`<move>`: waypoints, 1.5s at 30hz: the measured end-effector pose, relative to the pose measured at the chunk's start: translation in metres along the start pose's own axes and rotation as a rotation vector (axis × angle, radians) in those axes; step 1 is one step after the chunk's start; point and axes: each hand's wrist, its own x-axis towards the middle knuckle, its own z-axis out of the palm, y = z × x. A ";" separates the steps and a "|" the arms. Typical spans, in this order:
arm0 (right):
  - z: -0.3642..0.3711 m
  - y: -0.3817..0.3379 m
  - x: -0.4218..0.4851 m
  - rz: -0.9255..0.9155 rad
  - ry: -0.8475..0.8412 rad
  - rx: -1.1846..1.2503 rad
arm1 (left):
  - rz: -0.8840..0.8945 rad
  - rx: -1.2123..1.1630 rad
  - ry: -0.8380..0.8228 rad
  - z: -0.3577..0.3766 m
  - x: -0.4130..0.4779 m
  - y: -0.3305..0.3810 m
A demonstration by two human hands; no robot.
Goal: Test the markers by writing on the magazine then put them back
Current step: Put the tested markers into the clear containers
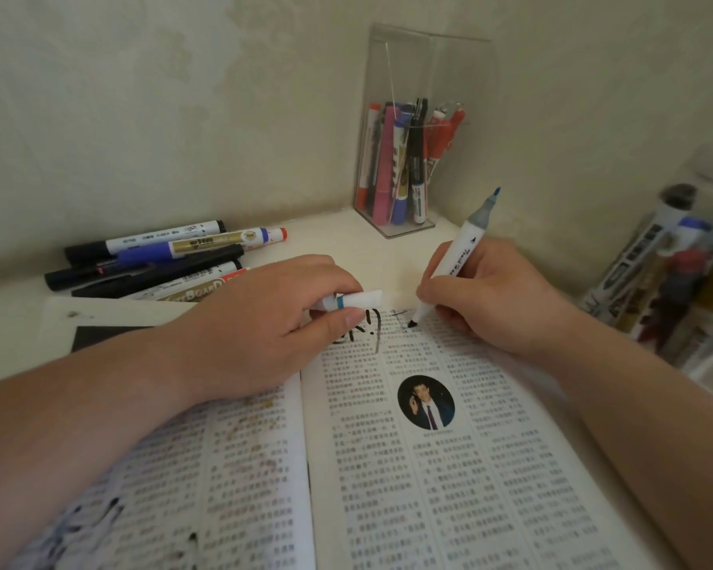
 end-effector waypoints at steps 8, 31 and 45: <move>0.000 0.000 -0.001 -0.044 -0.045 -0.005 | 0.027 0.057 0.022 0.001 -0.001 -0.002; 0.005 -0.006 -0.007 -0.230 -0.004 0.590 | 0.017 -0.007 0.030 -0.001 0.001 0.001; 0.026 -0.012 -0.019 -0.471 -0.230 0.209 | 0.125 0.036 -0.113 0.004 0.003 0.012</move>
